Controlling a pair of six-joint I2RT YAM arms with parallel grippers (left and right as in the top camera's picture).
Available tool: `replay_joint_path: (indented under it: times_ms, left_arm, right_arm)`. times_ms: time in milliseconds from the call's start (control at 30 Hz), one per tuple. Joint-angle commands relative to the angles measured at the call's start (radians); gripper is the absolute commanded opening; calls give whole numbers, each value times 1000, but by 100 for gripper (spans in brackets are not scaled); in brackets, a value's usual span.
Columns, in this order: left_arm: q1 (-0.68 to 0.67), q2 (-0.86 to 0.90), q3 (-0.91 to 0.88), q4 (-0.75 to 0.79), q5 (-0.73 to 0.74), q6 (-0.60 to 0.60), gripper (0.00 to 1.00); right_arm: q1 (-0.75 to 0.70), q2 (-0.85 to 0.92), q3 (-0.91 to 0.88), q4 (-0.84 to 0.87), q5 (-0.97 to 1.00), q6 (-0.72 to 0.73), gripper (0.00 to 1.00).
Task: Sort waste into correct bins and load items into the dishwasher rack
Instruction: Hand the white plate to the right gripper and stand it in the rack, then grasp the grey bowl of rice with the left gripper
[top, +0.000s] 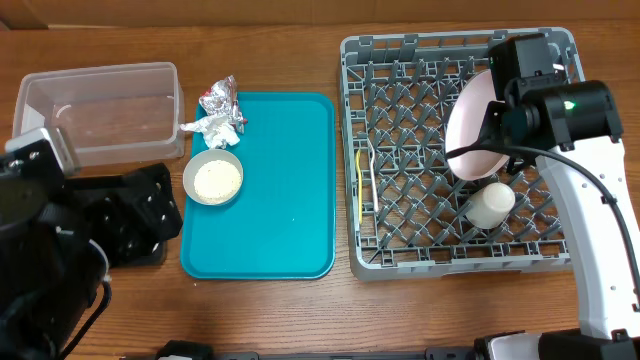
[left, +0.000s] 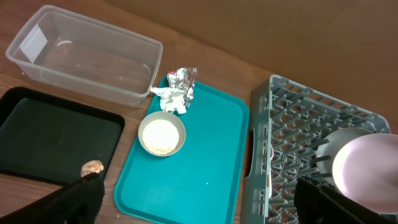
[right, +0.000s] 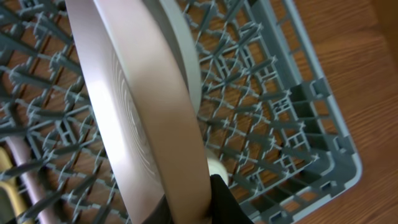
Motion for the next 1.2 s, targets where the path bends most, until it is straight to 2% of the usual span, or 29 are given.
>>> replay_joint_path:
  times_ms: [0, 333, 633, 667, 700, 733, 800, 833, 1000, 1167]
  left_arm:
    - [-6, 31, 2, 1, -23, -14, 100]
    - [-6, 89, 2, -36, -23, -14, 100]
    - [-6, 133, 1, -73, -23, 2, 100]
    - [-6, 134, 1, -73, -23, 2, 100]
    - [-6, 134, 1, -73, -23, 2, 100]
    - [-6, 134, 1, -73, -23, 2, 100]
    - [-6, 134, 1, -73, -23, 2, 100]
    - [-6, 134, 1, -73, -23, 2, 100]
    - [-6, 134, 1, -72, -15, 1, 100]
    - [-6, 134, -6, -73, 34, 68, 100]
  right_arm:
    - [21, 20, -3, 42, 148, -26, 4]
    - [87, 113, -3, 43, 95, -117, 4]
    - [127, 217, -3, 64, 91, -109, 5]
    - [127, 215, -3, 68, 91, -108, 9]
    - [127, 210, -2, 71, 92, -108, 23]
    - [127, 204, 0, 74, 92, -97, 46]
    - [123, 179, 0, 87, 99, -62, 64]
    - [123, 154, 0, 94, 104, -58, 69]
    - [128, 16, 52, 97, 81, -50, 77]
    - [165, -200, 71, 137, -150, -52, 79]
